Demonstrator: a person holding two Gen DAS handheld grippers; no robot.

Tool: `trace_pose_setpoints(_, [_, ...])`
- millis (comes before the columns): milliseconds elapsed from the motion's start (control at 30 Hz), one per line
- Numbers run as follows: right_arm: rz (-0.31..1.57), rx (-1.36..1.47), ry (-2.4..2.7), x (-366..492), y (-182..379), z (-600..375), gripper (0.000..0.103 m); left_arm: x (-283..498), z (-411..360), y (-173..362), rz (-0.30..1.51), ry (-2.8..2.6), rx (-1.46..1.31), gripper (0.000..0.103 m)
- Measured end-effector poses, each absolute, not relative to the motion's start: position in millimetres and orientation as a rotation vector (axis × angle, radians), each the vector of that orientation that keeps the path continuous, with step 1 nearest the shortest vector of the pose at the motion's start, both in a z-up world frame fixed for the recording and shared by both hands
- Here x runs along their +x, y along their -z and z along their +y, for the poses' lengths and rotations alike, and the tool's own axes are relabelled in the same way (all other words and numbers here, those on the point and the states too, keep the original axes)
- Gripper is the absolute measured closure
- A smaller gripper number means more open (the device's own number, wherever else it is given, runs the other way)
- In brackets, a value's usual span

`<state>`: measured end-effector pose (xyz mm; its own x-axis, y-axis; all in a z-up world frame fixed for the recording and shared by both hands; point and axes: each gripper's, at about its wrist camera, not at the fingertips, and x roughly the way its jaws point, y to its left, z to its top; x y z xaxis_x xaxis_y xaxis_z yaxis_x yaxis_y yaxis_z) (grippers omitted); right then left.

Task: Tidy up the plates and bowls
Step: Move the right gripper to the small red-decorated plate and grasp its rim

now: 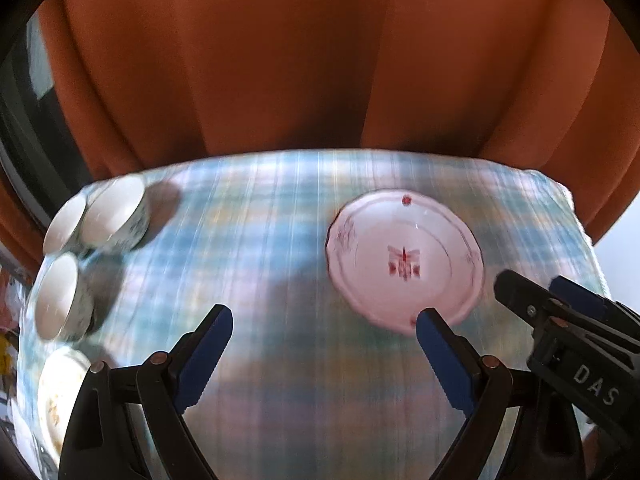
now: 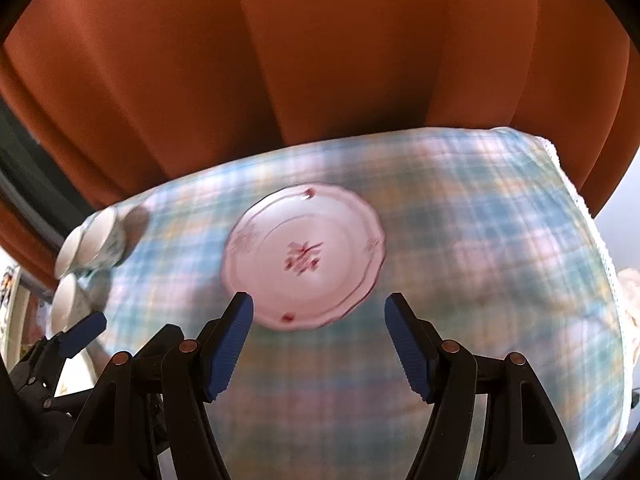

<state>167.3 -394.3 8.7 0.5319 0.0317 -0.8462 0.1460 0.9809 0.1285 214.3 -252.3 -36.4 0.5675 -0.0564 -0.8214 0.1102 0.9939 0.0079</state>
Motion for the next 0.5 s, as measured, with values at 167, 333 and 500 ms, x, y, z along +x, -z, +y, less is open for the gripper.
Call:
trace_pose_setpoints(167, [1.034,0.242,0.094,196,14,-419,0.031,244,-268,58,0.979,0.094,0.059,0.010])
trace_pose_setpoints(333, [1.040,0.250,0.125,223,39,-432,0.031,272,-280,79,1.007,0.092,0.072,0.015])
trace_pose_setpoints(500, [1.050,0.223,0.147,247,60,-436,0.032,296,-284,106,1.059,0.124,0.054,0.021])
